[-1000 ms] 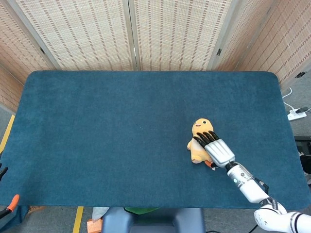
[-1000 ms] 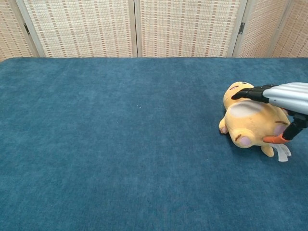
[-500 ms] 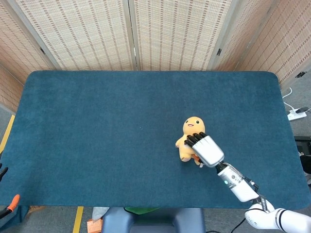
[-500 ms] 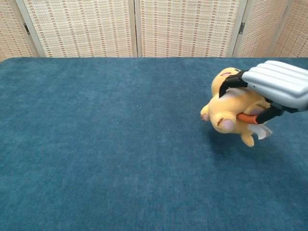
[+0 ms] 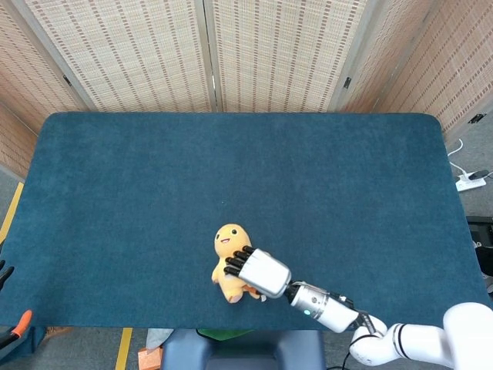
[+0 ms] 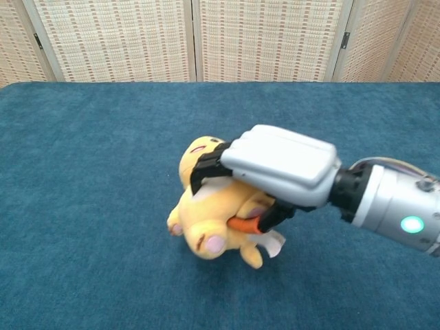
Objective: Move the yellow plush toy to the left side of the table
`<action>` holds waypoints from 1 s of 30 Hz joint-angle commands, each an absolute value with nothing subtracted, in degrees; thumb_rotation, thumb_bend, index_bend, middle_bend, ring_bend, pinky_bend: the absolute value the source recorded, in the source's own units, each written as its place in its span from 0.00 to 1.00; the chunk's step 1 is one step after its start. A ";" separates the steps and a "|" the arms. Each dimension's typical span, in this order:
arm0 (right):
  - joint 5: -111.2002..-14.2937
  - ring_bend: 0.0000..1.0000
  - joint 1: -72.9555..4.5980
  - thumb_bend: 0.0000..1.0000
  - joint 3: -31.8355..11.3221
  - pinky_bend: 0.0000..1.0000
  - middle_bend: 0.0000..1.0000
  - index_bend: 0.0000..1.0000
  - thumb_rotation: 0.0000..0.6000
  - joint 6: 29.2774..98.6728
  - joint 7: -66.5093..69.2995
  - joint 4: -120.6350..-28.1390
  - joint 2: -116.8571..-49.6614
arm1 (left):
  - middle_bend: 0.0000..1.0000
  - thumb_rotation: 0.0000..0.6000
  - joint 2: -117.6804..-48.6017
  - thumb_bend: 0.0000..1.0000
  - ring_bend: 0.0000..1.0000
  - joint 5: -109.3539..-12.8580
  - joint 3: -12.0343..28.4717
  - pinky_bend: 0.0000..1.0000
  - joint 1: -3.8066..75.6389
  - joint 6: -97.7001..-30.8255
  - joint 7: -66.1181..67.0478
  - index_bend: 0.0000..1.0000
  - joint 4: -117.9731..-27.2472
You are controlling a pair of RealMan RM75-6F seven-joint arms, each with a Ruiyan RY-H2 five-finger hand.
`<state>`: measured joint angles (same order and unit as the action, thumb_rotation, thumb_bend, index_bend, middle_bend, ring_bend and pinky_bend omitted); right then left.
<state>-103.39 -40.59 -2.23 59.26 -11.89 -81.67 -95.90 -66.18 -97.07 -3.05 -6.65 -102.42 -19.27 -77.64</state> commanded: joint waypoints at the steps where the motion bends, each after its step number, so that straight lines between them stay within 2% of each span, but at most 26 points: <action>1: -102.44 0.66 -42.54 0.66 -2.37 0.93 0.64 0.60 1.00 56.82 -13.99 -79.33 -99.52 | 0.05 1.00 -66.12 0.35 0.04 -97.29 -3.21 0.18 -6.66 -102.49 -19.52 0.00 -77.52; 2: -102.50 0.65 -42.58 0.64 -2.40 0.92 0.62 0.60 1.00 57.00 -14.99 -78.69 -100.15 | 0.05 1.00 -66.09 0.35 0.04 -97.36 -3.26 0.18 -6.67 -102.53 -19.67 0.00 -77.47; 4: -101.05 0.56 -42.14 0.56 -2.40 0.78 0.52 0.49 1.00 56.38 -17.08 -78.22 -100.87 | 0.05 1.00 -66.05 0.35 0.04 -97.49 -3.32 0.18 -6.71 -102.73 -20.10 0.00 -77.30; 6: -97.17 0.35 -41.52 0.46 -2.94 0.54 0.31 0.21 1.00 53.46 -21.16 -79.80 -100.19 | 0.05 1.00 -66.07 0.35 0.04 -97.64 -3.44 0.18 -6.74 -102.79 -20.32 0.00 -77.08; 8: -92.53 0.12 -41.02 0.36 -3.71 0.34 0.10 0.03 1.00 50.18 -25.62 -82.60 -98.84 | 0.05 1.00 -66.08 0.35 0.04 -97.80 -3.56 0.18 -6.75 -102.80 -20.27 0.00 -76.96; 9: -89.98 0.04 -40.82 0.31 -4.21 0.25 0.03 0.00 1.00 48.81 -27.95 -84.73 -97.97 | 0.05 1.00 -66.10 0.35 0.04 -97.90 -3.62 0.18 -6.77 -102.85 -20.23 0.00 -76.94; 10: -88.76 0.00 -40.79 0.26 -4.39 0.19 0.00 0.00 1.00 48.22 -28.63 -86.21 -97.40 | 0.05 1.00 -66.12 0.35 0.04 -97.98 -3.65 0.18 -6.77 -102.90 -20.21 0.00 -76.94; 13: -86.24 0.00 -40.51 0.16 -4.38 0.03 0.00 0.00 1.00 47.45 -28.67 -90.40 -94.96 | 0.05 1.00 -66.15 0.35 0.04 -98.10 -3.65 0.18 -6.81 -103.12 -20.14 0.00 -77.05; 19: -86.54 0.00 -38.99 0.09 -2.67 0.00 0.00 0.00 1.00 49.66 -24.92 -97.98 -88.50 | 0.05 1.00 -66.30 0.35 0.04 -98.50 -3.74 0.18 -6.69 -103.05 -18.90 0.00 -77.35; 22: -89.98 0.00 -36.23 0.09 0.24 0.00 0.00 0.00 1.00 54.11 -21.62 -102.45 -82.79 | 0.05 1.00 -66.48 0.35 0.04 -98.95 -3.76 0.18 -6.75 -103.59 -18.52 0.00 -77.11; 26: -97.80 0.00 -28.21 0.09 7.58 0.00 0.00 0.00 1.00 66.81 -17.09 -104.70 -73.58 | 0.05 1.00 -67.06 0.35 0.04 -99.98 -3.80 0.18 -6.39 -103.94 -18.09 0.00 -76.09; 30: -102.97 0.00 -16.54 0.09 13.68 0.00 0.00 0.00 1.00 84.36 -11.46 -96.64 -69.19 | 0.05 1.00 -67.55 0.34 0.04 -104.52 -4.60 0.23 -4.14 -103.96 -19.29 0.00 -76.78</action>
